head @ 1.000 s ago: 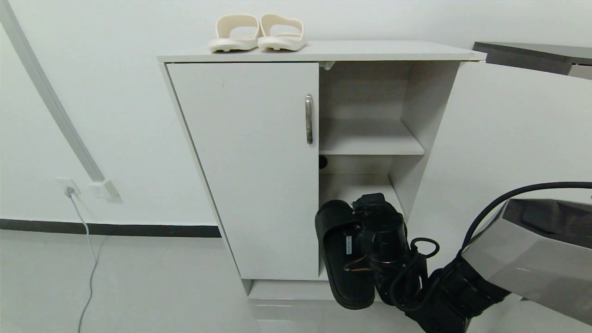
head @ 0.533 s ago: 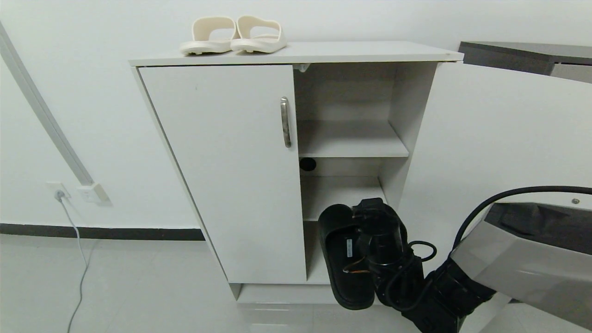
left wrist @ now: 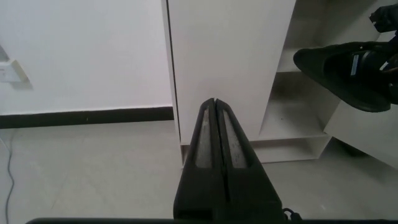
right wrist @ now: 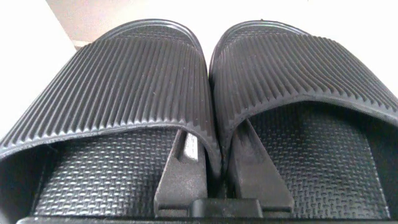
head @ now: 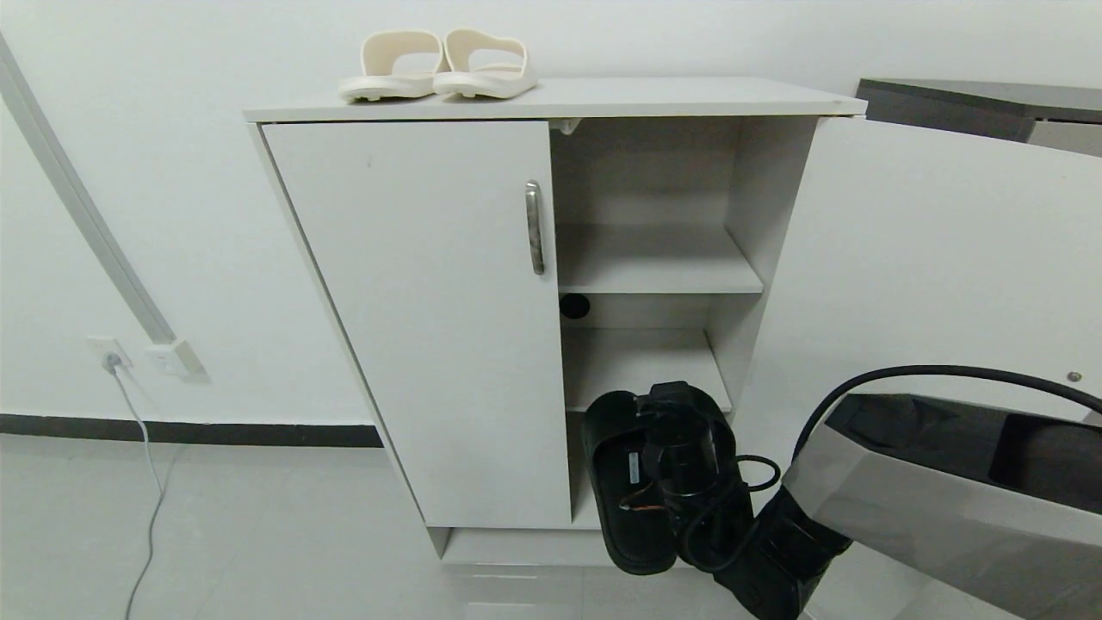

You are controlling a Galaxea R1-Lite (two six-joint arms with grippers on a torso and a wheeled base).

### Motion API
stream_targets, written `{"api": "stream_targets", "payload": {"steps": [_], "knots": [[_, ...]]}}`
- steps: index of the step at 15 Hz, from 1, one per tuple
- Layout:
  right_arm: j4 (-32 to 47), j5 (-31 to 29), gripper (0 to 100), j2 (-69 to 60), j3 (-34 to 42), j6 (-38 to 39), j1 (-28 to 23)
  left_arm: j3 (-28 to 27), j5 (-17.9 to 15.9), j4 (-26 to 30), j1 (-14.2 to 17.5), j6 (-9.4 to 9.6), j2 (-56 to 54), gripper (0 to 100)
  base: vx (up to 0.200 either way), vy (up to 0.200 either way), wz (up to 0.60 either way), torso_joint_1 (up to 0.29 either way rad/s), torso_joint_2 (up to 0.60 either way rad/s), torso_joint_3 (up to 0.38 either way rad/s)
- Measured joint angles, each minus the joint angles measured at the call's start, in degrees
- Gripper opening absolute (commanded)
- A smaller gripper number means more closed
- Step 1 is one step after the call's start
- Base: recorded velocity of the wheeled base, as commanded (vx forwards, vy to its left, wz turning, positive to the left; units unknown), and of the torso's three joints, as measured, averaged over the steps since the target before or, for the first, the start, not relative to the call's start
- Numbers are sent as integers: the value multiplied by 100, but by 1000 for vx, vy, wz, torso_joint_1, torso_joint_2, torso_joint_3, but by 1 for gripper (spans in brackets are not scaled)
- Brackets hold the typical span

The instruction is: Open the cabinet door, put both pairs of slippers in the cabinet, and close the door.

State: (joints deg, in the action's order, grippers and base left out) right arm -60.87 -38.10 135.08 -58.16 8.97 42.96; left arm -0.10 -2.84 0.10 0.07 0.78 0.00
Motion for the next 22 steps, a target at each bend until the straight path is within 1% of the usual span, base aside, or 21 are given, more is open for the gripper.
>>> {"api": "stream_targets", "payload": {"steps": [3,9,10,11,13,14,21,22], "knots": [[-4,-5,0,96,-66,0,-21,0,-5,-2,-2,6,7,0,0,0,0,1,1,-32],[-26,-27,0,139,-297,-2,-43,0,-5,0,-10,9,18,0,0,0,0,2,2,-184],[-137,-49,0,149,-366,-11,-51,0,-2,0,-7,4,13,0,0,0,0,7,2,-193],[-408,-63,0,171,-421,-52,-51,0,-2,0,-7,4,11,0,0,0,0,7,2,-134],[-1063,-77,0,266,-449,-438,-90,0,2,0,-7,1,11,0,0,0,0,1,1,-31],[-1265,-94,0,325,-453,-585,-138,0,6,0,-7,-7,11,0,0,0,0,0,0,0],[-1380,-117,0,518,-457,-670,-294,0,13,0,-7,-16,11,0,0,0,0,0,0,0],[-1380,-117,0,518,-457,-674,-297,0,11,0,-7,-16,11,0,200,0,0,2,2,-2]]}}
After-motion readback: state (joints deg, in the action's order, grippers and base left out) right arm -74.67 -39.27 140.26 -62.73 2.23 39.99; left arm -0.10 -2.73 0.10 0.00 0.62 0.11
